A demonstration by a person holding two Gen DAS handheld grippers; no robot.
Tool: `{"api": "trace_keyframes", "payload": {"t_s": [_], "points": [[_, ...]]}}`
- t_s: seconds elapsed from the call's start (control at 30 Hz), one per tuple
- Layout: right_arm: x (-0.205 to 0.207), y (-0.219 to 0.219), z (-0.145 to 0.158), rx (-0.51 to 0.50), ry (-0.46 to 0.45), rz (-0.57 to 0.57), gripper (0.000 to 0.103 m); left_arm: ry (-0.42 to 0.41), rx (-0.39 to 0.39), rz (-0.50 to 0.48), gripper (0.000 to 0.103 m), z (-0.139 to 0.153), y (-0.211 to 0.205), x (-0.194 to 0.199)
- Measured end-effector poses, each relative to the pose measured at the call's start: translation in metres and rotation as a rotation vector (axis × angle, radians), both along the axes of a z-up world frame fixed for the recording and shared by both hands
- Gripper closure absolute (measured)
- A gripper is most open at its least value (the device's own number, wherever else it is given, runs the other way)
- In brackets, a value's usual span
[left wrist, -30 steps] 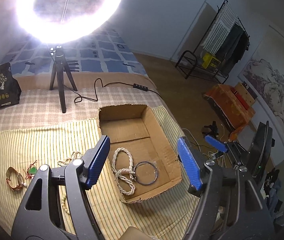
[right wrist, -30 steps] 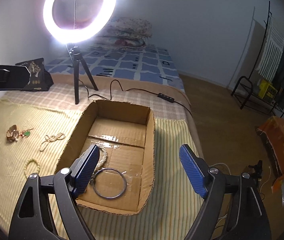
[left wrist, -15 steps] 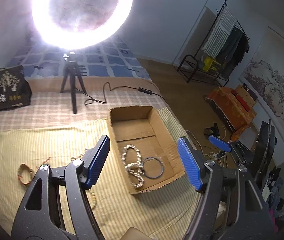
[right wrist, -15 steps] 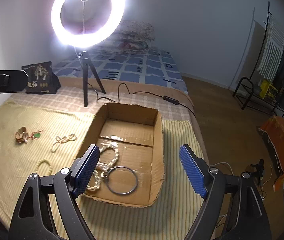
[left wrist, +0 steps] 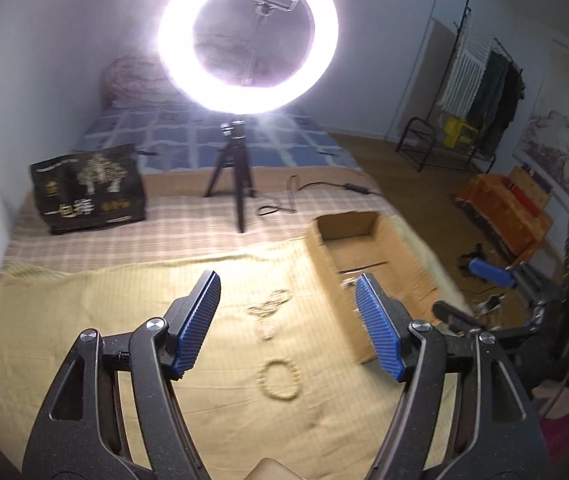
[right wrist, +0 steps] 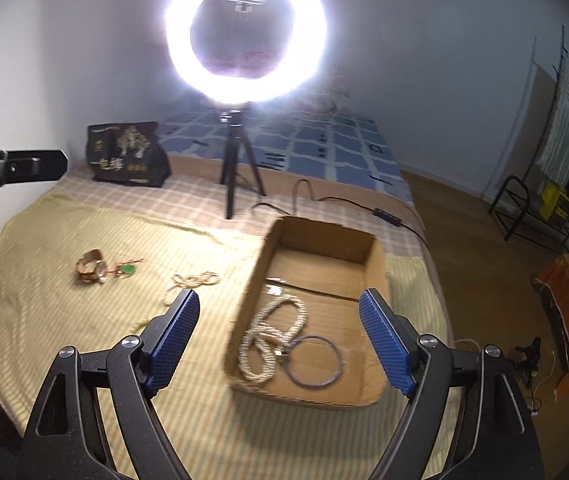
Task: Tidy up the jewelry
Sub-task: 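Withdraw both tools from the box toward the remaining jewelry, then grasp the red-strap watch with the left tool while the right tool grasps the cream bead bracelet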
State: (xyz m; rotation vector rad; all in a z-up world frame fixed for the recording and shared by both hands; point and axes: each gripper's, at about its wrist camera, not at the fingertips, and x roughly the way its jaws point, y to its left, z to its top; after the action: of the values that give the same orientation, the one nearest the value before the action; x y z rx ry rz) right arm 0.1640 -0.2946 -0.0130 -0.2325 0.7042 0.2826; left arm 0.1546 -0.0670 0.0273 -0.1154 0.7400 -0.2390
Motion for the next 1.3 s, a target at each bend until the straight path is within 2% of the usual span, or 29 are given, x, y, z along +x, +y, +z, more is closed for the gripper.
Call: {"api": "trace_keyframes", "payload": {"t_s": [0.13,0.27,0.4,0.47,0.5,0.6,0.63,0.7,0.77,0.83,0.97,1.17,1.2,1.3], "points": [[-0.007,0.026,-0.007,-0.001,-0.005,0.060,0.021,0.006,0.039,0.032,0.031,-0.015,0.026,-0.007],[-0.017,0.055,-0.021,-0.043,-0.014,0.142,0.021,0.040,0.070,0.049,0.031,-0.035,0.050,-0.008],[-0.018,0.077,-0.039,-0.064,0.040,0.194,0.021,0.094,0.060,0.061,0.031,-0.055,0.074,-0.004],[-0.015,0.083,-0.049,-0.053,0.100,0.215,0.021,0.123,0.047,0.068,0.041,-0.064,0.084,0.000],[-0.013,0.085,-0.054,-0.050,0.125,0.219,0.021,0.146,0.038,0.077,0.049,-0.069,0.090,0.003],[-0.007,0.090,-0.066,-0.053,0.184,0.213,0.022,0.220,-0.010,0.120,0.057,-0.090,0.111,0.014],[-0.003,0.090,-0.069,-0.049,0.203,0.208,0.022,0.241,-0.020,0.134,0.063,-0.097,0.116,0.017],[0.005,0.090,-0.075,-0.025,0.247,0.202,0.025,0.283,-0.039,0.164,0.068,-0.110,0.126,0.024],[0.014,0.090,-0.083,0.011,0.307,0.196,0.036,0.337,-0.071,0.193,0.072,-0.128,0.137,0.032],[0.020,0.091,-0.091,0.032,0.351,0.186,0.048,0.389,-0.110,0.215,0.081,-0.143,0.144,0.038],[0.033,0.099,-0.109,0.052,0.436,0.183,0.063,0.442,-0.137,0.220,0.082,-0.162,0.145,0.046],[0.055,0.102,-0.136,0.126,0.573,0.137,0.076,0.476,-0.160,0.228,0.082,-0.173,0.142,0.058],[0.057,0.102,-0.139,0.141,0.591,0.129,0.077,0.485,-0.166,0.231,0.086,-0.176,0.142,0.059],[0.060,0.104,-0.146,0.124,0.605,0.117,0.079,0.498,-0.166,0.235,0.088,-0.180,0.142,0.063]]}}
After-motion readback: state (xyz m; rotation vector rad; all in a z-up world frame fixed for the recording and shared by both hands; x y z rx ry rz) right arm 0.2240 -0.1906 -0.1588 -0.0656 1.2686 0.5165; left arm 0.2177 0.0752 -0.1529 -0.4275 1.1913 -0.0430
